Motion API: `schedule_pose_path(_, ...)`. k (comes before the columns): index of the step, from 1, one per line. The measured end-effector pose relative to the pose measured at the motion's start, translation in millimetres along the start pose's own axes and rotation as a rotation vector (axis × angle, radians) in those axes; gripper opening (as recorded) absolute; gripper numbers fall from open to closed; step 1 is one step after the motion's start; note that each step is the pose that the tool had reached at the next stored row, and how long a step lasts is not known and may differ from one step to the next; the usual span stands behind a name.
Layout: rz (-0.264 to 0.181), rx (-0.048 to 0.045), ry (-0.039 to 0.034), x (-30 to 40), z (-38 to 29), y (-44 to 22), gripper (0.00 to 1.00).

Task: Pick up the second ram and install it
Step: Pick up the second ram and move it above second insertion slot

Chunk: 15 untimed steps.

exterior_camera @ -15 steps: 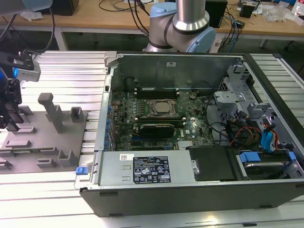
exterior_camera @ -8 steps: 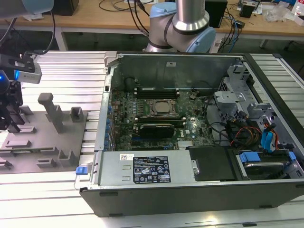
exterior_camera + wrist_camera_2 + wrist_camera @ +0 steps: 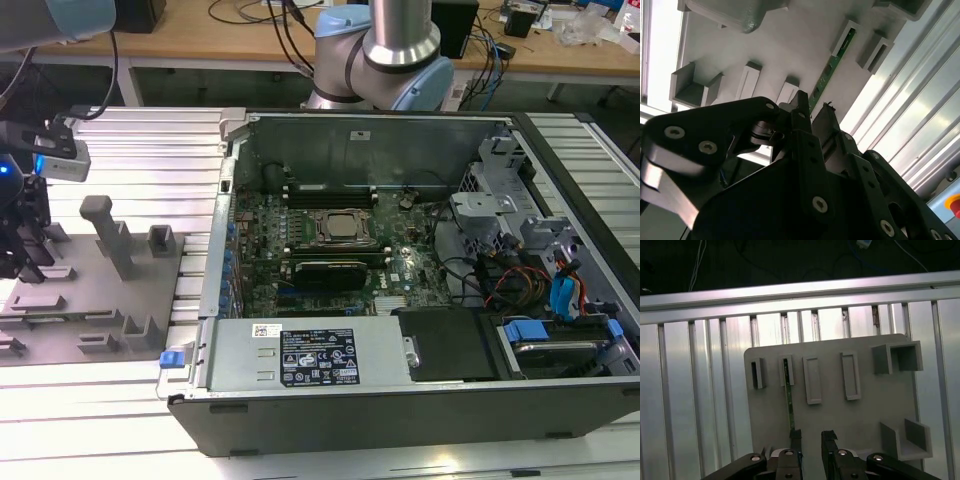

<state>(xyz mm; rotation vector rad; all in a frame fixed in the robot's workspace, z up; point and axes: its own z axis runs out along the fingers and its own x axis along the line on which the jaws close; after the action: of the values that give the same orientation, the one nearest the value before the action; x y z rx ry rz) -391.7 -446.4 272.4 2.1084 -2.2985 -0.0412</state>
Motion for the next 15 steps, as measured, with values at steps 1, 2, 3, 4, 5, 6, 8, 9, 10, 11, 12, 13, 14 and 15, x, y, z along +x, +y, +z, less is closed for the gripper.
schedule_pose_path(1, 0.0, 0.0002, -0.0001, 0.6, 0.5, -0.1, 0.3)
schedule_pose_path(2, 0.0, 0.0002, -0.0001, 1.5, 1.1, -0.2, 0.3)
schedule_pose_path(3, 0.0, 0.0002, -0.0001, 2.8, 1.7, -0.3, 0.3)
schedule_pose_path(4, 0.0, 0.0001, 0.0, 6.9, 4.0, -0.7, 0.3)
schedule_pose_path(5, 0.0, 0.0001, -0.0001, 8.7, 5.0, -0.9, 0.3)
schedule_pose_path(6, 0.0, 0.0002, -0.0001, 9.9, 6.0, -1.1, 0.3)
schedule_pose_path(8, -0.001, 0.0002, -0.0001, 11.8, 7.5, -1.3, 0.3)
schedule_pose_path(9, 0.0, 0.0002, -0.0002, 12.2, 8.1, -1.3, 0.3)
schedule_pose_path(10, 0.0, 0.0003, -0.0002, 12.5, 8.6, -1.3, 0.3)
schedule_pose_path(11, 0.0, 0.0, 0.0, 12.7, 9.5, -1.3, 0.3)
schedule_pose_path(12, -0.001, 0.0001, 0.0, 12.9, 10.5, -1.4, 0.3)
schedule_pose_path(13, -0.001, 0.0001, -0.0001, 12.9, 11.1, -1.4, 0.3)
schedule_pose_path(14, -0.001, 0.0001, -0.0001, 12.9, 11.6, -1.4, 0.3)
schedule_pose_path(15, -0.001, 0.0, 0.0, 12.9, 12.1, -1.5, 0.3)
